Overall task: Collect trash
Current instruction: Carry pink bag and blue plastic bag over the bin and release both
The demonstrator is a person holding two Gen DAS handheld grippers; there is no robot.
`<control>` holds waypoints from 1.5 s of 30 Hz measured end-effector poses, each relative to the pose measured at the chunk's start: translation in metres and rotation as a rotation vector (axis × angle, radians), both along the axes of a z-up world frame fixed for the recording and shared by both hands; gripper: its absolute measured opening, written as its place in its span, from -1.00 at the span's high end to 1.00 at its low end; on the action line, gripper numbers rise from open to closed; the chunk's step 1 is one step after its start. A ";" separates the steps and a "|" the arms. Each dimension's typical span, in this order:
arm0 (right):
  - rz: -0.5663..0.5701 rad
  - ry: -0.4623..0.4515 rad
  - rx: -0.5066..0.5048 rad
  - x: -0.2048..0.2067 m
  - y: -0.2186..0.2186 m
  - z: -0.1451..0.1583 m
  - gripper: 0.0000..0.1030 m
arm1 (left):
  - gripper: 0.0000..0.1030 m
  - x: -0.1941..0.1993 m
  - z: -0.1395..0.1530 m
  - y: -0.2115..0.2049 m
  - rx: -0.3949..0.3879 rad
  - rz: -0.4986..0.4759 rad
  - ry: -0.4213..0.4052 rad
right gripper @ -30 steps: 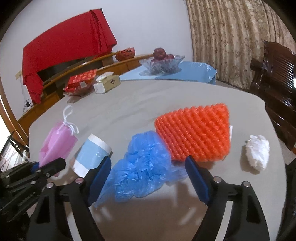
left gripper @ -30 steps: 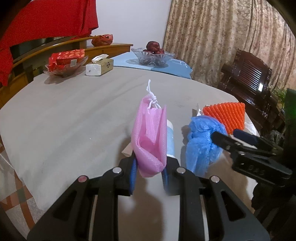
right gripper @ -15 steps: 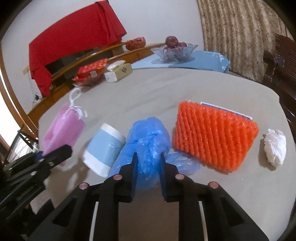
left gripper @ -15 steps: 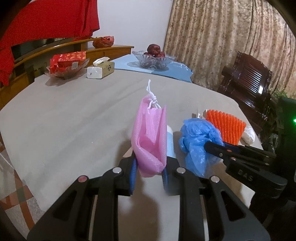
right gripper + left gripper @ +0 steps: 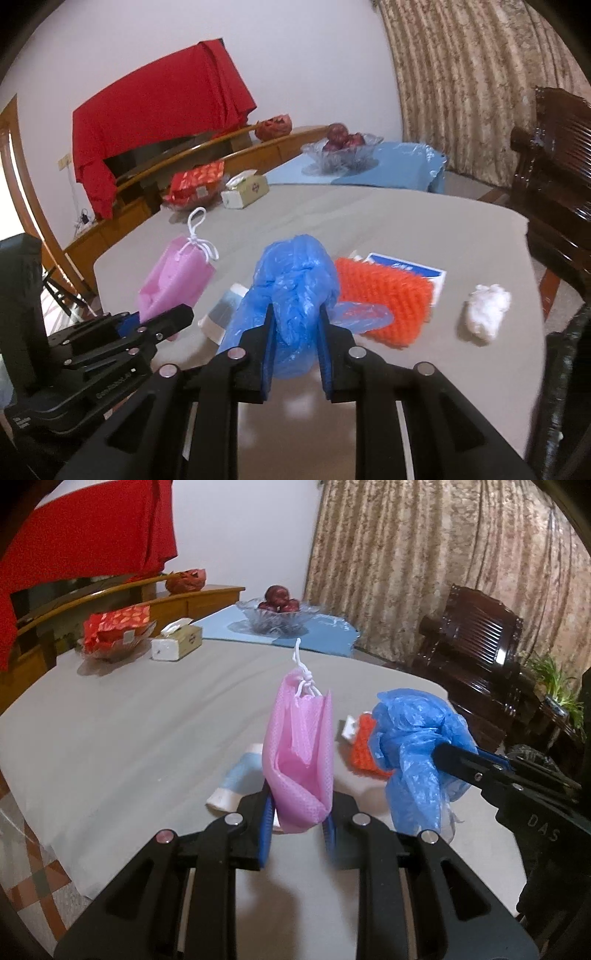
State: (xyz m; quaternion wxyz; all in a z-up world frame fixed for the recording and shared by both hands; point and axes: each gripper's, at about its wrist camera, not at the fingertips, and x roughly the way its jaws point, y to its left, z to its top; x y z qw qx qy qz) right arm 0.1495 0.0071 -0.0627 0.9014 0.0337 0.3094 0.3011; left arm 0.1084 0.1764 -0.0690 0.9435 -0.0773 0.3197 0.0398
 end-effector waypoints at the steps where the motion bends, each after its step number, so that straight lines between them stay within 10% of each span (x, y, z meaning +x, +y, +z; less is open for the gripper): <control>1: -0.010 -0.003 0.002 -0.002 -0.006 0.003 0.61 | 0.58 0.000 0.003 -0.004 -0.001 -0.007 -0.005; 45: -0.558 -0.075 -0.117 -0.057 -0.280 0.028 0.61 | 0.58 0.053 0.026 -0.276 -0.046 -0.505 -0.069</control>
